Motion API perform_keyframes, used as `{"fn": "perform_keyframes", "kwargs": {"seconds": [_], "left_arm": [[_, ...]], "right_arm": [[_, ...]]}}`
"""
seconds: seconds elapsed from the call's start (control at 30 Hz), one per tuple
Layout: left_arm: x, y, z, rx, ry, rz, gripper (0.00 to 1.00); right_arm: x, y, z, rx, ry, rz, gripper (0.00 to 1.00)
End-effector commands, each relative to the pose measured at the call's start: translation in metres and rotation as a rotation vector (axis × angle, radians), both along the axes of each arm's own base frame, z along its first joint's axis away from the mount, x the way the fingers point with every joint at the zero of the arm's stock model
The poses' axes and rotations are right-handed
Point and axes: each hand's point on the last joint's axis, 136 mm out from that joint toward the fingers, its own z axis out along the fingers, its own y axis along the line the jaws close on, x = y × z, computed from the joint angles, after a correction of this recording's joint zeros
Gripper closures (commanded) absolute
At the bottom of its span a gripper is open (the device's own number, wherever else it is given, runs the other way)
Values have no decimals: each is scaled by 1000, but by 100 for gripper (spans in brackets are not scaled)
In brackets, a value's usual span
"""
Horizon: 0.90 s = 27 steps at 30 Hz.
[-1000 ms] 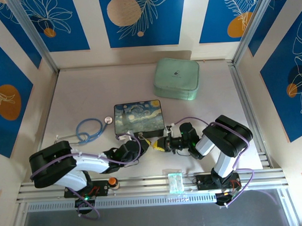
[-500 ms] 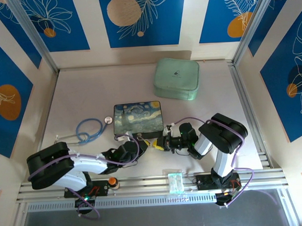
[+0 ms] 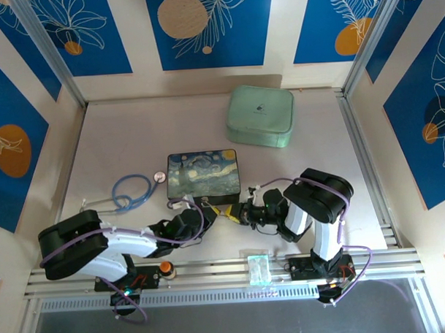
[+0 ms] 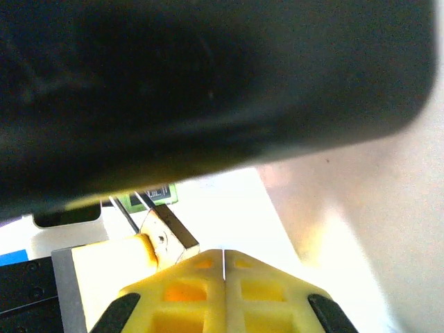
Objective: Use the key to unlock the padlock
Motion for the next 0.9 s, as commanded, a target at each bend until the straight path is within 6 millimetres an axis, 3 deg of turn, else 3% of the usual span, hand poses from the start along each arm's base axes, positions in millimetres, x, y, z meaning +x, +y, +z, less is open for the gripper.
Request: {"fn": "perform_keyframes", "kwargs": {"seconds": [0.0,0.1,0.23,0.4,0.43,0.5,0.67,0.87], "left_arm": [[7,-8,23,-51,-31,28,98],[7,-1,10,36,-5,38,82],[9,2,6,70,-8,50,73],[9,-1,10,60,-13,39,38],[8,-2,11,53,-14,35,35],[7,-3,16,36,-13,32,35],[6,-5,41,-15,-45,34,47],[3,-5,79,-128,-108,75,43]], "right_arm": [[-4,-7,-8,-44,14,-34,100],[-5,-12,-10,-82,10,-41,100],[-7,-15,-10,-134,2,-35,100],[-9,-17,-4,-207,-30,-22,100],[-9,-18,-2,-220,-38,-26,100],[-9,-22,4,-250,-59,-32,100],[-8,-23,33,-299,-145,-9,100],[-6,-17,74,-190,-195,-38,100]]}}
